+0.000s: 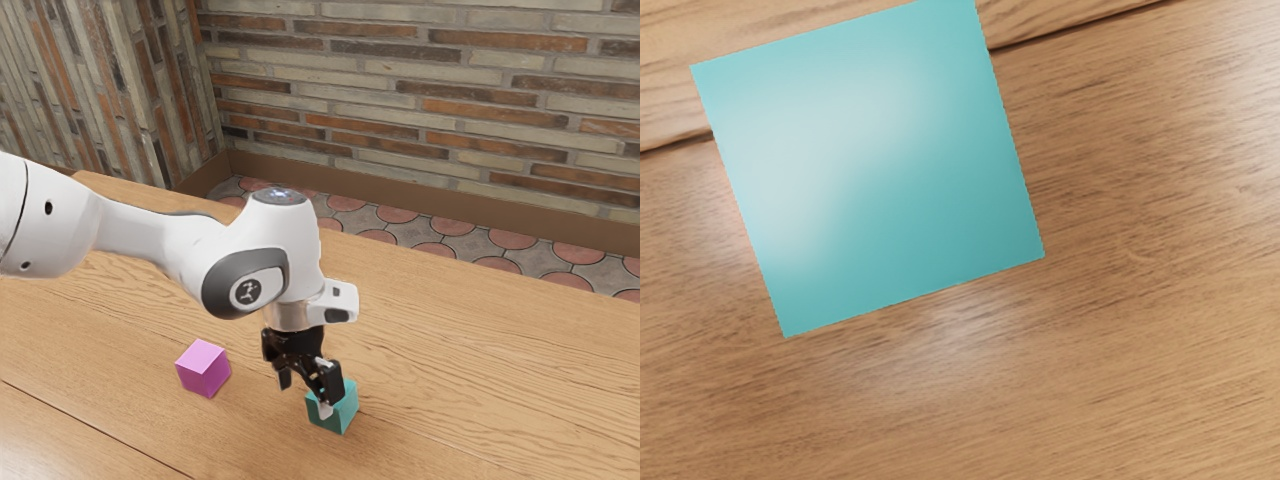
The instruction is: Pick up the blue block with one arm, and put the blue block on the pink block with one arm
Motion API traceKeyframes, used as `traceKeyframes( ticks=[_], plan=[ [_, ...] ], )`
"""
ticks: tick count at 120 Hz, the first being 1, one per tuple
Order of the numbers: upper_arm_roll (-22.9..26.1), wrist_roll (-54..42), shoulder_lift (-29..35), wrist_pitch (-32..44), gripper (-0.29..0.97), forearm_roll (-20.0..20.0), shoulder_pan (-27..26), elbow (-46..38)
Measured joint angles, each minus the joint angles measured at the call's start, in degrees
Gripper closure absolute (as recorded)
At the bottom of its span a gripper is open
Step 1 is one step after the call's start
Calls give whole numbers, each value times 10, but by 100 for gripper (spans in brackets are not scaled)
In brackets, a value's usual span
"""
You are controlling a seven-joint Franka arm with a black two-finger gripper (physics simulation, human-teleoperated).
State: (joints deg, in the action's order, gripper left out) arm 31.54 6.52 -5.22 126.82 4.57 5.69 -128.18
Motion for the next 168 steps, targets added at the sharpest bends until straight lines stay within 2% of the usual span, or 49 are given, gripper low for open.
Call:
traceKeyframes(
  ticks=[57,89,109,134,168],
  plan=[
    [-9,84,-63,35,0,-10,-2,22],
    [-11,109,-98,38,0,-33,7,49],
    [-12,123,-128,39,0,-61,7,74],
    [-12,136,-142,39,0,-71,3,76],
    [-14,149,-161,39,21,-88,2,97]
  ],
)
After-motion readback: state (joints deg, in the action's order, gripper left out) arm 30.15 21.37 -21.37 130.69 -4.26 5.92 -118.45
